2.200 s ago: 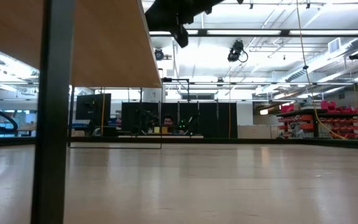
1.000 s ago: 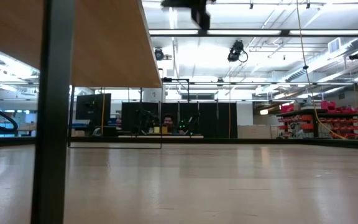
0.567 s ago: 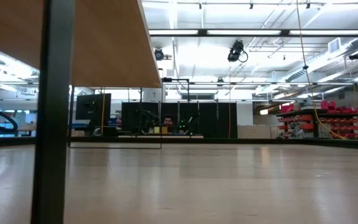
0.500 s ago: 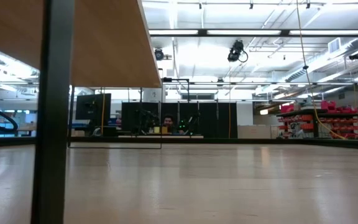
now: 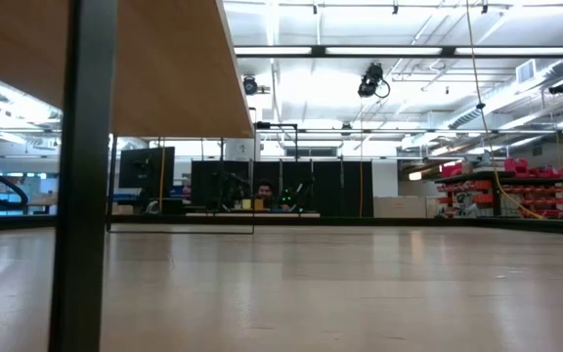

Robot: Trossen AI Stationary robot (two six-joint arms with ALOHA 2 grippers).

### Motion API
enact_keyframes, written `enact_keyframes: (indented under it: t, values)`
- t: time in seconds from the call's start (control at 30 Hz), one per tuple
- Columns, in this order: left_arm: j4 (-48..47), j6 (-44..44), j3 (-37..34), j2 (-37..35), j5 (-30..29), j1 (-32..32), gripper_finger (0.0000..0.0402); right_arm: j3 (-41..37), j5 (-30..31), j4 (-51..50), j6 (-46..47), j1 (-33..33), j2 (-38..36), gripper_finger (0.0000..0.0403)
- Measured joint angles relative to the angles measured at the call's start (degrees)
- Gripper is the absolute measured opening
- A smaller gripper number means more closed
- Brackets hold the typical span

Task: Stack small to large cups/mugs on shelf
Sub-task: Return to Home Position

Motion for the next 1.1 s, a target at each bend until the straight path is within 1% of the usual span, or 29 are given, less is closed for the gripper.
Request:
enact_keyframes:
  t: [0.2, 0.27, 0.43, 0.5, 0.63, 0.77, 0.8, 0.87, 0.97, 1.1]
  values:
    - [0.07, 6.95, 0.0, -3.98, -6.95, 0.0, 0.0024, 0.0, -0.02, -3.58, 3.18, 0.0, -3.01, 0.0009]
    - [0.08, 9.48, 0.0, -5.39, -8.41, 0.0, 0.0023, 0.0, -0.02, -4.95, 4.26, 0.0, -4.27, 0.0009]
    - [0.05, 14.44, 0.0, -8.87, -8.9, 0.11, 0.0013, 0.0, -0.05, -8.09, 6.25, 0.0, -7.59, 0.001]
    - [0.12, 13.84, 0.0, -9.95, -8.48, 0.11, 0.0011, -0.02, -0.24, -8.77, 8.44, 0.0, -9.11, 0.001]
    - [0.47, 11.4, 0.04, -10.25, -7.61, 0.05, 0.0016, -0.01, -1.23, -10.18, 9.84, 0.01, -11.85, 0.001]
    - [0.53, 14.92, 0.04, -10.28, -7.34, 0.33, 0.0028, -0.01, -1.31, -11.03, 10.19, 0.0, -14.0, 0.001]
    - [0.5, 17.19, 0.04, -10.28, -7.44, 0.55, 0.003, -0.02, -1.31, -11.09, 9.85, 0.0, -14.41, 0.001]
    - [0.5, 20.29, 0.03, -10.27, -9.01, 0.81, 0.0033, -0.02, -1.36, -11.11, 8.93, 0.01, -15.16, 0.001]
    - [0.43, 22.59, 0.02, -11.13, -13.54, 0.62, 0.0036, -0.02, -2.41, -11.4, 7.95, 0.33, -16.33, 0.001]
    - [0.09, 25.4, 0.02, -13.12, -15.88, -0.87, 0.0032, -0.02, -2.62, -11.41, 6.83, 2.64, -17.73, 0.001]
